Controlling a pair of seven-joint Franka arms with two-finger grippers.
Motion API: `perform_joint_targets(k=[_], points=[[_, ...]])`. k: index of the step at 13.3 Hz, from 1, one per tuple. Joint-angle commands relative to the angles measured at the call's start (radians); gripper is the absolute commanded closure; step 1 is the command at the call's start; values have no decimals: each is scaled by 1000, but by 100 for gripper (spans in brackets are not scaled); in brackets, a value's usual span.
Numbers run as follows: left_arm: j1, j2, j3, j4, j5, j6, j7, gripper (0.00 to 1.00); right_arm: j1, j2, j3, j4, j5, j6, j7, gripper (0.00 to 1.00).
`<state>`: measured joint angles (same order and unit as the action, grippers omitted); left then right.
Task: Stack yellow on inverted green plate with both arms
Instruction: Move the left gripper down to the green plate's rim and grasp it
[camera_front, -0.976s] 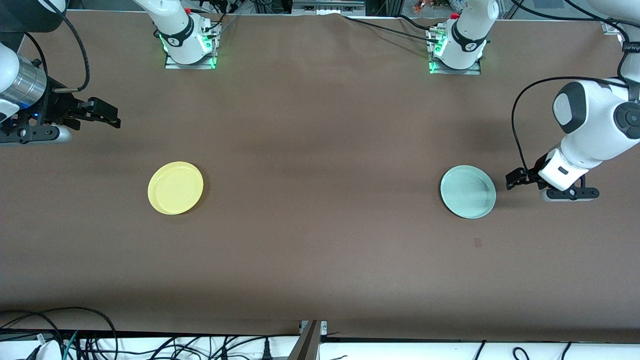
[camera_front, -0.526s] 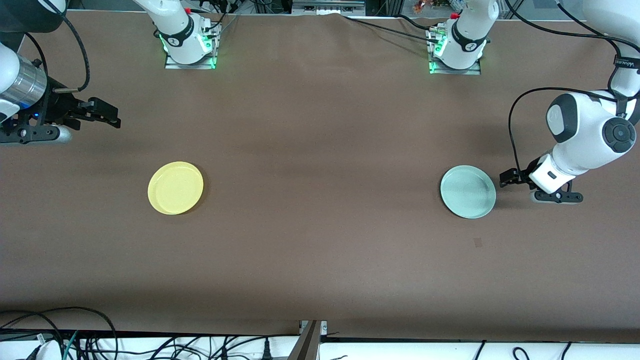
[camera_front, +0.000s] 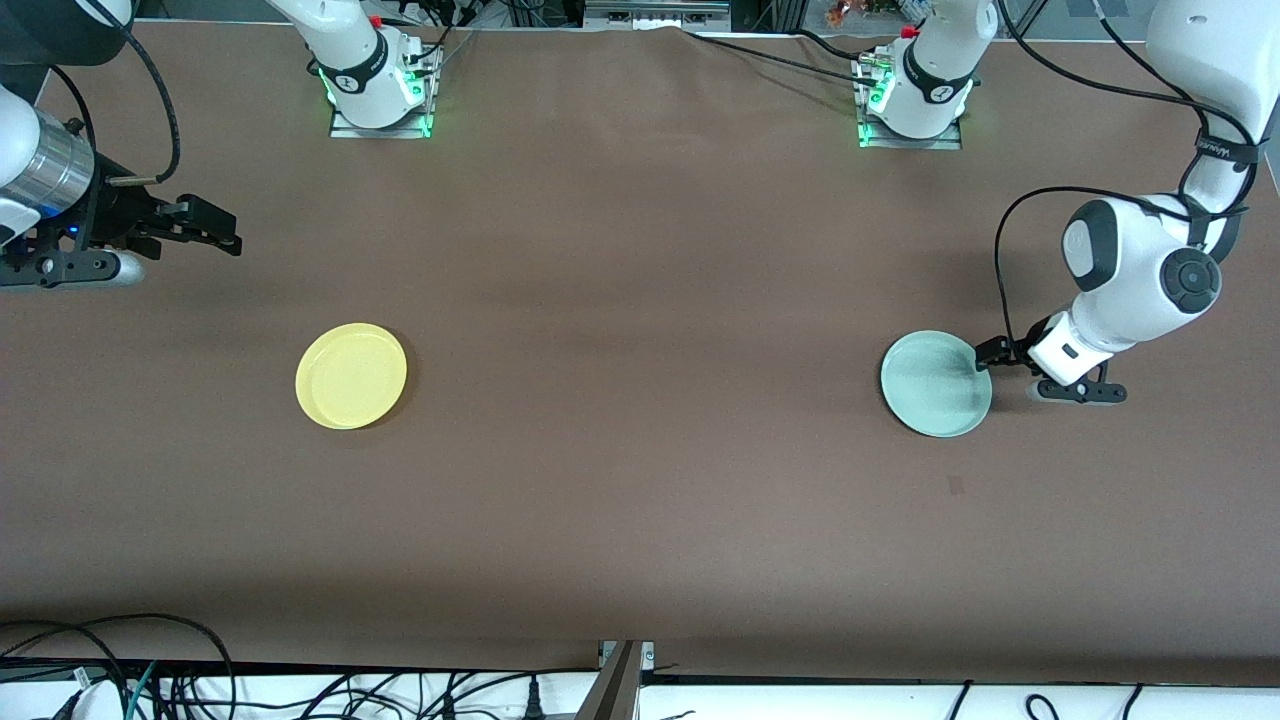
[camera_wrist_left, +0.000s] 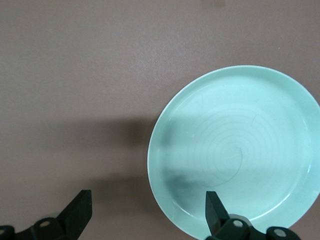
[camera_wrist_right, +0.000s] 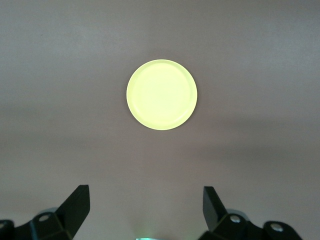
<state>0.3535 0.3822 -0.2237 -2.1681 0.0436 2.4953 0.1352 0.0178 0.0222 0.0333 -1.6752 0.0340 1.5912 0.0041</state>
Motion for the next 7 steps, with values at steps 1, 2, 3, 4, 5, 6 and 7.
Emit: perform_joint_targets(k=[1,2,3,4,5,6,7], points=[[4,32,-3,1,19,30,14,0,2,-2,-3,5,4,-13,13,0],[2,41,-3,2,19,33,14,0,2,-2,-3,5,4,-14,13,0],[4,53,-3,1,19,57,14,0,2,-2,-3,5,4,-13,13,0],[2,59,-3,-2,19,74,14,0,2,-2,-3,5,4,-14,13,0],[2,61,-3,-1,19,74,15,21,2,-2,-3,5,4,-13,13,0],[2,63,-3,-1,19,74,15,43,2,-2,-3,5,4,-14,13,0],[2,63,-3,-1,19,74,15,61,2,-2,-3,5,4,-13,13,0]])
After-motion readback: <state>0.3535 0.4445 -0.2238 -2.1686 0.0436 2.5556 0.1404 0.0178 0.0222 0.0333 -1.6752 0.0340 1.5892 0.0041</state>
